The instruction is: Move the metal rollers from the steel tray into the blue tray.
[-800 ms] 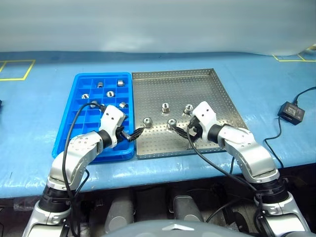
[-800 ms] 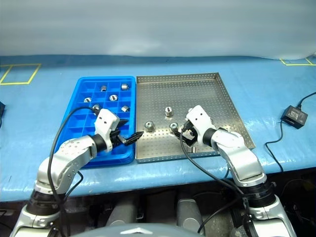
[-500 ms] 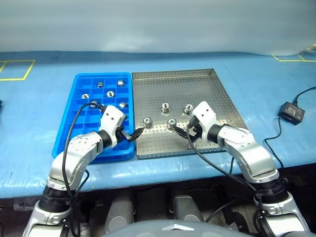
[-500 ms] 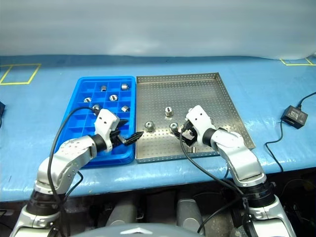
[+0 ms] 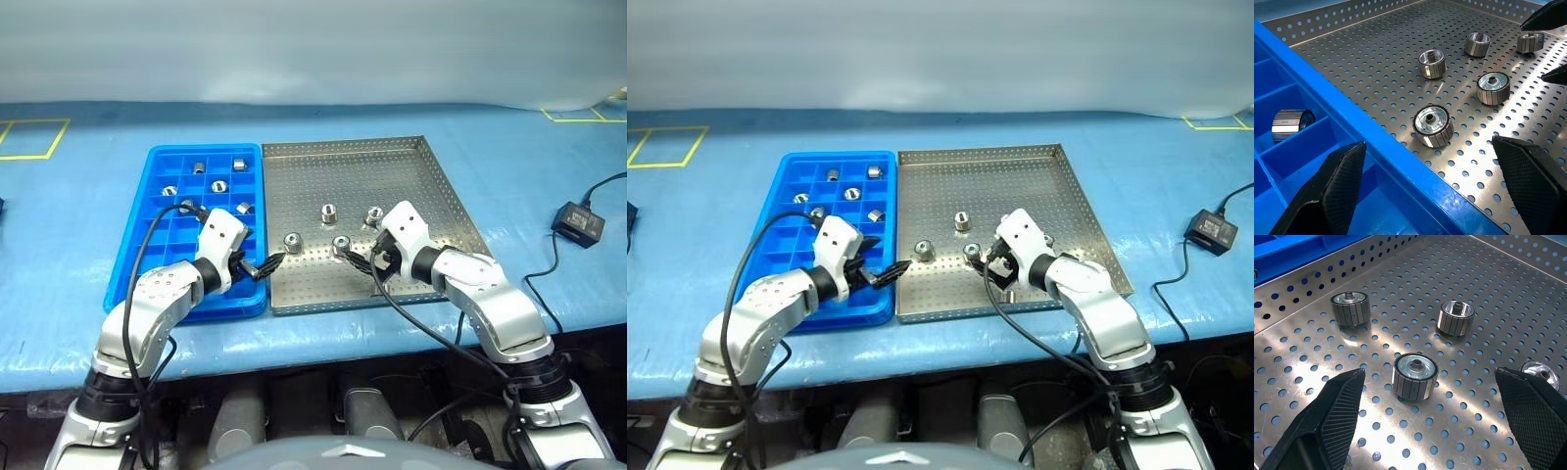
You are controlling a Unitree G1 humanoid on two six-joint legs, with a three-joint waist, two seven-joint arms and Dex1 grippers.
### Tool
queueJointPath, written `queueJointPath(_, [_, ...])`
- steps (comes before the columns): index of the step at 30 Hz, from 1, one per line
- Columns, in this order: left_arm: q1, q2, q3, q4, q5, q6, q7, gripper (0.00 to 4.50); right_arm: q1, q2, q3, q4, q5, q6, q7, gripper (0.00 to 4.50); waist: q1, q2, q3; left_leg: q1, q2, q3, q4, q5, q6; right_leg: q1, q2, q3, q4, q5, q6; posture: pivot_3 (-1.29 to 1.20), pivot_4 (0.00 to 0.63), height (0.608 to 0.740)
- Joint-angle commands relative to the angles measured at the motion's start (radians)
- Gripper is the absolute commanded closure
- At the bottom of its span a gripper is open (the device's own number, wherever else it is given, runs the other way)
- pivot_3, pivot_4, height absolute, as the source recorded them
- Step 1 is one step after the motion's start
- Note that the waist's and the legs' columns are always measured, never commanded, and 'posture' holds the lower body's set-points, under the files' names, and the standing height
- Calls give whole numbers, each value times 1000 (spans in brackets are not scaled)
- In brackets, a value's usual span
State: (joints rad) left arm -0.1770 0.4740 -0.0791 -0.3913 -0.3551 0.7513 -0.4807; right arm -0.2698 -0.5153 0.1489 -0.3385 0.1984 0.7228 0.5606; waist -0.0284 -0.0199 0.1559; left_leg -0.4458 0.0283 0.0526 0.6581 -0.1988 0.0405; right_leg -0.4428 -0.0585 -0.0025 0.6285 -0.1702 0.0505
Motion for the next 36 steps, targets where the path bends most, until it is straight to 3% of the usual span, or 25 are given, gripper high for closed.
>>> queueJointPath(1, [-21,1,21,-32,-2,-14,-1,21,-19,0,-26,-23,0,-21,-6,34,0,0,0,0,0,0,0,0,0,0,0,0,0,0,0,-66,150,740])
queueJointPath(36, [-27,3,18,-32,1,-12,0,21,-26,6,-27,-11,-2,-34,-16,34,0,0,0,0,0,0,0,0,0,0,0,0,0,0,0,-63,150,740])
